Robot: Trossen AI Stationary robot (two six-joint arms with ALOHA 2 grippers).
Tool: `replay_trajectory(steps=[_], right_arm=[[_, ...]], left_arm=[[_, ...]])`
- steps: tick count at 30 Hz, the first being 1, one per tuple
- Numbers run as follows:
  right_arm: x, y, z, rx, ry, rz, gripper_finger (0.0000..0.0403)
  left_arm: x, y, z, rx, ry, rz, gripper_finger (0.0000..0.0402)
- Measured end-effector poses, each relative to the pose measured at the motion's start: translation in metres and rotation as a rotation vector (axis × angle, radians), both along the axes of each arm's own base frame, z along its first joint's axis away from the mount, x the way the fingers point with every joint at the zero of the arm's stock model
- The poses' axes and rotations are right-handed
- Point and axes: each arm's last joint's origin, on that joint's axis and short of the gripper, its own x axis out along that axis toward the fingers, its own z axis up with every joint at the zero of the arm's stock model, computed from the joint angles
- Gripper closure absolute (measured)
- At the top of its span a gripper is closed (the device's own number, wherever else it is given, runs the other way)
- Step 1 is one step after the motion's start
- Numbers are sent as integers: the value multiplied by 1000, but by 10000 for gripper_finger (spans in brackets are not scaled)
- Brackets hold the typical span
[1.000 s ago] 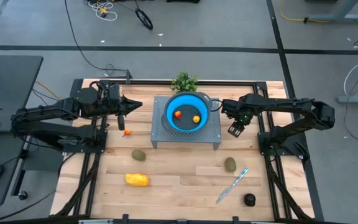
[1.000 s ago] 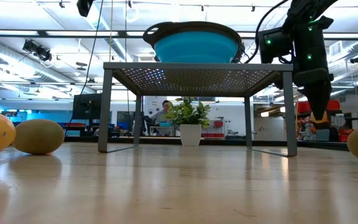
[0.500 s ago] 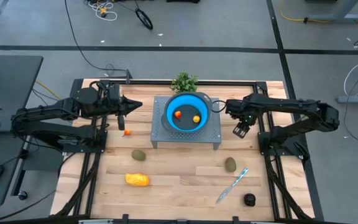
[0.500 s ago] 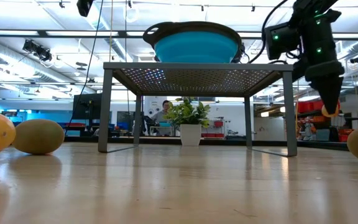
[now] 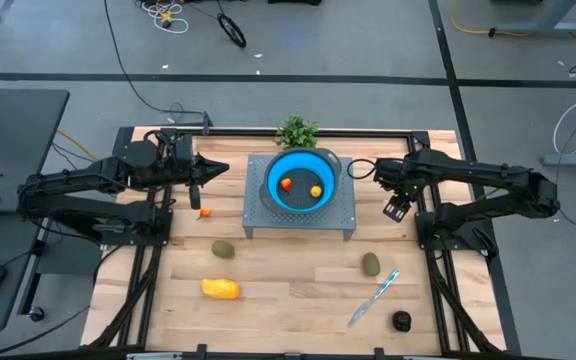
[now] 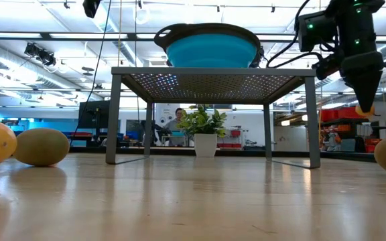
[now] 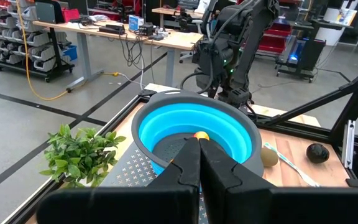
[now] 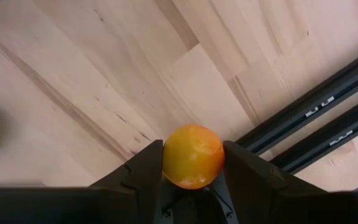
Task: Pick & Place Fruit
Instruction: Put the right orange pear into the strainer bowl on the shelf
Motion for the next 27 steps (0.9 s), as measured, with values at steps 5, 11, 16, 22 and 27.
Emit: replay_trajectory(steps=[5,11,16,22,27], right_arm=[[-1,0,2,-4,-13,10,238],[-1,0,11,-23,-62,34,238],[4,-2,35,-68,-158,54,238],[9,-4,67,-129,-304,85,238],[11,-4,90,-165,-391,101,238]], left_arm=[[0,0,0,0,-1,0,399],[0,0,0,0,-1,0,399],[0,0,0,0,-1,0,399],[0,0,0,0,-1,0,399],[0,0,0,0,-1,0,399]])
